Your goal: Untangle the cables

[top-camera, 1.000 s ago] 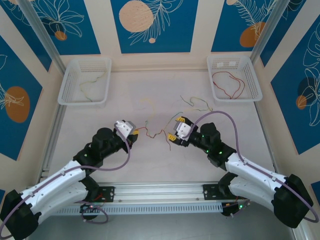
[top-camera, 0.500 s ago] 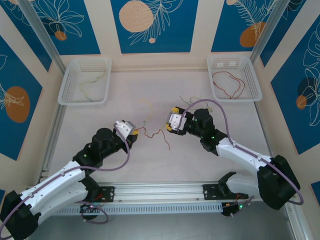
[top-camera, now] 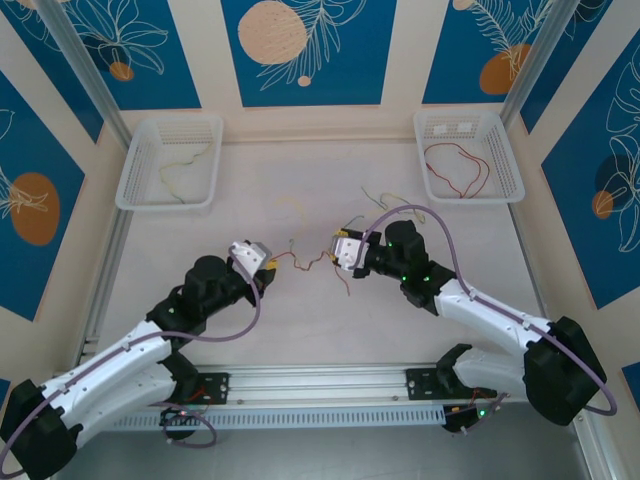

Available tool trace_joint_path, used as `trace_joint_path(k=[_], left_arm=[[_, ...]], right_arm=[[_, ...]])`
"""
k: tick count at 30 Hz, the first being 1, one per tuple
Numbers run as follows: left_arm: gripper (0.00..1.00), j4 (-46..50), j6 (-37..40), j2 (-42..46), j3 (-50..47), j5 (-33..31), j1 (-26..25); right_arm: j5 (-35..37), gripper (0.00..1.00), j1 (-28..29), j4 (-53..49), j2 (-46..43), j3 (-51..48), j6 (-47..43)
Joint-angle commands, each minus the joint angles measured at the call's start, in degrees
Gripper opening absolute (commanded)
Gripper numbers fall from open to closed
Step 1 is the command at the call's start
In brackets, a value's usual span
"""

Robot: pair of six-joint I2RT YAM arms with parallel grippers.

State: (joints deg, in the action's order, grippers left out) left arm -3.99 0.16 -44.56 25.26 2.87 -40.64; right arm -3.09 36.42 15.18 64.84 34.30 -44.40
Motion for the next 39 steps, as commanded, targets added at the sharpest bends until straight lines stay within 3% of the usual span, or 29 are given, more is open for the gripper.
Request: trace_joint_path(k=[1, 6, 12, 24, 27, 29, 30, 31, 33, 34, 36, 39], left_arm=[[0.0, -2.3, 0.0, 0.1, 1.5, 0.0, -0.3], [0.0, -2.4, -0.3, 1.2, 1.1, -1.3, -0.3], [0.0, -2.4, 0.0, 3.3, 0.7, -5.9, -0.3], [0.0, -0.4, -4.8, 6.3, -1.7, -27.3, 0.5], [0.0, -1.8, -4.4, 7.4, -2.8, -23.3, 1.1], [0.0, -2.8, -4.3, 7.2, -3.0, -20.9, 1.2], [0.0, -2.9, -4.3, 6.7, -2.8, -20.7, 1.2], [0.0, -3.0, -4.0, 6.1, -2.4, -19.9, 1.2], [0.0, -3.3, -2.7, 4.8, -1.6, -16.3, 1.3], [0.0, -3.4, -2.2, 4.1, -1.1, -14.1, 1.3], [0.0, -3.1, -1.7, 2.9, 0.1, -11.2, 1.3], [0.0, -2.9, -1.2, 2.2, 0.9, -8.8, 1.3]], right_arm=[[-1.0, 0.23, 0.4, -0.5, 1.5, 1.6, 0.7], [-0.4, 0.01, 0.4, -0.1, 3.0, 1.2, 1.6], [1.0, 0.0, -1.1, 4.3, 1.8, -1.2, 4.0], [10.8, 0.0, -10.5, 11.1, -0.7, -4.1, 17.5], [11.6, 0.0, -11.5, 9.6, -2.0, -3.8, 18.9], [6.9, 0.0, -11.1, 4.7, -3.2, -2.0, 19.4], [4.0, 0.02, -10.6, 3.4, -3.8, -1.7, 19.4], [0.8, 0.12, -9.7, 2.8, -4.5, -1.8, 19.1], [-5.9, 0.41, -7.4, 4.7, -5.8, -3.7, 16.9], [-6.4, 0.51, -5.7, 8.1, -5.9, -5.4, 15.7], [-4.4, 0.59, -2.5, 11.8, -5.4, -6.6, 12.7], [-1.5, 0.65, 1.3, 6.6, -2.7, -3.7, 4.3]])
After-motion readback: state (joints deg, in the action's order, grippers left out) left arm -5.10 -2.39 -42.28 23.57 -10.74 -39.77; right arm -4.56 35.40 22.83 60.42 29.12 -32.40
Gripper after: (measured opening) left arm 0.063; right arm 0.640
